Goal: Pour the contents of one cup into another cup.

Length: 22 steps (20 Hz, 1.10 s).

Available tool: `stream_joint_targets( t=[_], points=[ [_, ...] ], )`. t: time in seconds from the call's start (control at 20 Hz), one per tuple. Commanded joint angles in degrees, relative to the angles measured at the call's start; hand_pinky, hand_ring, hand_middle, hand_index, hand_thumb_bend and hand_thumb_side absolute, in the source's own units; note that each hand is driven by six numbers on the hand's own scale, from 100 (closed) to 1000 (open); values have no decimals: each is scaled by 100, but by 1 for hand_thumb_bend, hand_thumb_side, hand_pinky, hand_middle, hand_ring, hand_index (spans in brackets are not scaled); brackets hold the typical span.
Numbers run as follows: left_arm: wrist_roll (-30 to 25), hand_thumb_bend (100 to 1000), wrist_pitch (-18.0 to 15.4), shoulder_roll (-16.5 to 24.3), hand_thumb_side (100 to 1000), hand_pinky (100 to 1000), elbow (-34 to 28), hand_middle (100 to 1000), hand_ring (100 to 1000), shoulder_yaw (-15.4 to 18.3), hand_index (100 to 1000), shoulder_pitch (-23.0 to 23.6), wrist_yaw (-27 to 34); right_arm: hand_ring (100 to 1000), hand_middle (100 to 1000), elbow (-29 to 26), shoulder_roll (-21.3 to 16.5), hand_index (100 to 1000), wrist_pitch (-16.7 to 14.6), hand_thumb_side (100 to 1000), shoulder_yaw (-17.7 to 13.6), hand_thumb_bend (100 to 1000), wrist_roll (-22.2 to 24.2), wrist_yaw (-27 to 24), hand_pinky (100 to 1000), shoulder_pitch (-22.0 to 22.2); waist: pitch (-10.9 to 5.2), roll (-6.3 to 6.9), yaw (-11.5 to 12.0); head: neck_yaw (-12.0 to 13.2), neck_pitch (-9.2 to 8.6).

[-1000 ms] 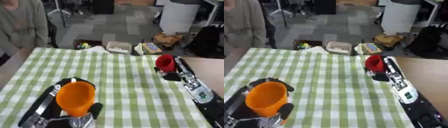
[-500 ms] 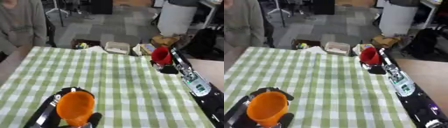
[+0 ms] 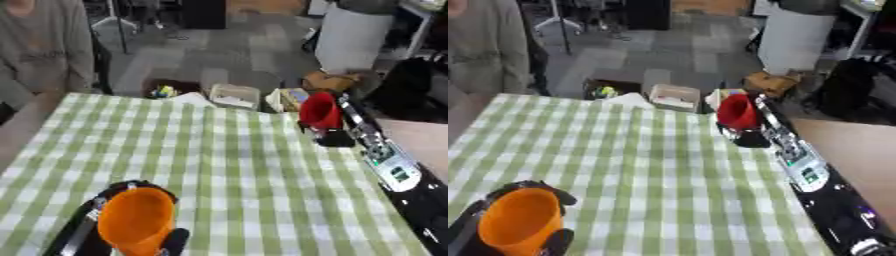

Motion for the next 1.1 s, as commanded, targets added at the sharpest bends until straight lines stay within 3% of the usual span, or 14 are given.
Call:
stream_joint_targets(
  t=[0.05,0.45,1.1],
  points=[
    [-49,100,199,134,198,428,-105,360,684,-15,499,-90,-147,409,442,-261,-202,449,-45,100,37,262,63,-56,462,-195,-128,-7,-29,16,-71],
    [-252,100,529,170,184,427,18,363,687,-168,499,-248,-488,411,441,-697,-175,451,-133,100,241,257,289,-243,471,-330,-148,-76,-165,47,-56],
    [-186,100,384,6,174,428,835,366,689,-265,500,-520,-881,412,440,-1837,-86,452,-140,100,744,258,877,-875,480,-405,-155,-213,-368,99,-52]
  ],
)
